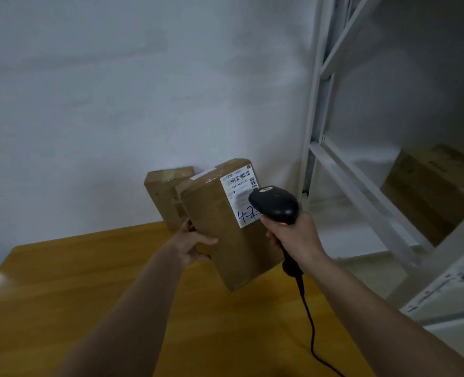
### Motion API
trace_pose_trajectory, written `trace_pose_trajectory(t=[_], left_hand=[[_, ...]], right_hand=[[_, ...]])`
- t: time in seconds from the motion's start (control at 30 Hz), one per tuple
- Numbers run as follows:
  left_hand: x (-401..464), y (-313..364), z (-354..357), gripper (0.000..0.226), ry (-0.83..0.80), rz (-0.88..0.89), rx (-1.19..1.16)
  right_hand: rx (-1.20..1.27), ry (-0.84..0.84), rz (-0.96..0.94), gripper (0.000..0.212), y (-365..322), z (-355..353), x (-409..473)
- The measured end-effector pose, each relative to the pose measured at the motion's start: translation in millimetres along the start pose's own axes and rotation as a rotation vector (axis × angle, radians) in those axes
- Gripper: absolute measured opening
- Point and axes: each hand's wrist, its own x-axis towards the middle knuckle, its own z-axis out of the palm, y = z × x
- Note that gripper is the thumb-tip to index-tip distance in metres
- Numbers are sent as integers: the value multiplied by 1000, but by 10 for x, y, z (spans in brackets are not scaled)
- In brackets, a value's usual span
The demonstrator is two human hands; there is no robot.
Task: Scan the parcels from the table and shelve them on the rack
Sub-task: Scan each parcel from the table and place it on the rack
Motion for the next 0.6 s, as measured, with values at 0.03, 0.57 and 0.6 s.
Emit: trace_pose_trajectory(t=[0.03, 0.57, 0.6], left_hand=[[-14, 41, -7, 107, 0, 12, -1], [29, 27, -265, 109, -65, 32, 53], [55, -7, -258, 110, -80, 25, 64]], right_hand=[[-14, -8, -25, 10, -47, 9, -23], [-100, 8, -48, 8, -132, 185, -376], [-81, 25, -33, 8, -114, 187, -415]])
